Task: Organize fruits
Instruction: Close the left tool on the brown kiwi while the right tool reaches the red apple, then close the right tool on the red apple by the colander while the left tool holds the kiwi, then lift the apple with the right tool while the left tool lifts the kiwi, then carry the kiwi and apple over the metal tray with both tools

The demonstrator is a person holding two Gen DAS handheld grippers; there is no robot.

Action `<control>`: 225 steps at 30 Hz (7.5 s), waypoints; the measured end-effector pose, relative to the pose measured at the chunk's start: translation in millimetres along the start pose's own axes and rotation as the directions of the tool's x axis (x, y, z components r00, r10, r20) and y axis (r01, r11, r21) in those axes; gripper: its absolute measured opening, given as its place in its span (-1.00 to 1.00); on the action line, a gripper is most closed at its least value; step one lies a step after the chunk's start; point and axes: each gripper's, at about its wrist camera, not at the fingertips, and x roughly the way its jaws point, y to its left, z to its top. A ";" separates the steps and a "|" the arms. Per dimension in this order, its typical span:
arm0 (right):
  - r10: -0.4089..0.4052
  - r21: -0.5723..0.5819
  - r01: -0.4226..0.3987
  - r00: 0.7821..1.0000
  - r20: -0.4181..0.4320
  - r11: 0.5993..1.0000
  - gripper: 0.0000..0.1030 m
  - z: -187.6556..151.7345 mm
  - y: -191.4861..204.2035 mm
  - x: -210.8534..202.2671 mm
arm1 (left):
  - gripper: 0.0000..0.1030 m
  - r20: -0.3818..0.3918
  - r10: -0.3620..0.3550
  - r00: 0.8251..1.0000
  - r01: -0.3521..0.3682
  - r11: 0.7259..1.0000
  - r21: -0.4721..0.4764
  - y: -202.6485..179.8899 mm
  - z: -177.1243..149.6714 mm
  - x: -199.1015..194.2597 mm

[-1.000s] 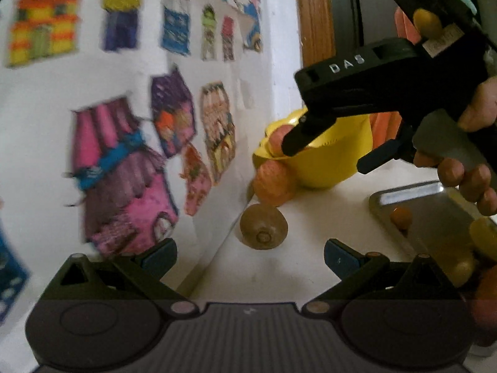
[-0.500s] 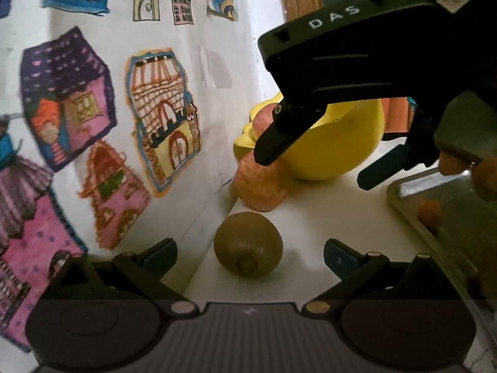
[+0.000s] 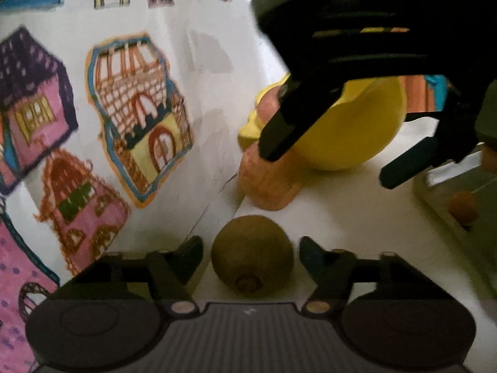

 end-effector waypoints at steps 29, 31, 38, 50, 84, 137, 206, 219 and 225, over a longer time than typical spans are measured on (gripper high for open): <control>0.054 0.237 -0.113 0.969 0.242 0.965 0.77 -17.4 -2.7 50.2 | 0.16 -0.075 -0.025 0.997 0.012 0.984 -0.179 29.9 -37.8 -73.5; 0.052 0.231 -0.110 0.968 0.244 0.967 0.76 -17.9 -1.9 54.3 | 0.16 -0.074 -0.029 0.997 0.015 0.984 -0.179 31.3 -38.7 -80.2; 0.045 0.224 -0.107 0.963 0.267 0.969 0.70 -17.3 -6.2 65.5 | 0.16 -0.070 -0.032 0.997 0.020 0.984 -0.177 30.8 -39.4 -77.1; 0.014 0.214 -0.076 0.961 0.277 0.974 0.47 -12.7 -6.5 78.0 | 0.16 -0.068 -0.029 0.997 0.016 0.983 -0.184 28.4 -40.7 -82.3; -0.008 0.159 -0.021 0.984 0.176 0.987 0.52 -40.9 -2.4 31.0 | 0.16 -0.064 -0.038 0.997 0.025 0.981 -0.192 29.1 -52.5 -100.6; 0.027 0.165 -0.046 0.993 0.117 0.985 0.30 -91.1 -36.1 -118.5 | 0.16 0.024 -0.125 0.992 0.127 0.979 -0.161 -17.9 -41.6 -174.4; -0.159 0.234 0.112 0.968 0.193 0.966 0.31 -92.8 -187.2 -174.7 | 0.18 0.030 -0.227 0.973 0.227 0.974 0.026 -180.6 17.0 -111.9; -0.167 0.239 0.118 0.967 0.194 0.964 0.33 -93.5 -186.4 -174.6 | 0.51 0.073 -0.221 0.972 0.222 0.975 0.002 -170.6 12.1 -119.5; -0.182 0.225 0.137 0.964 0.195 0.965 0.33 -94.6 -182.5 -179.0 | 0.62 0.097 -0.212 0.972 0.214 0.977 -0.004 -167.8 11.7 -125.7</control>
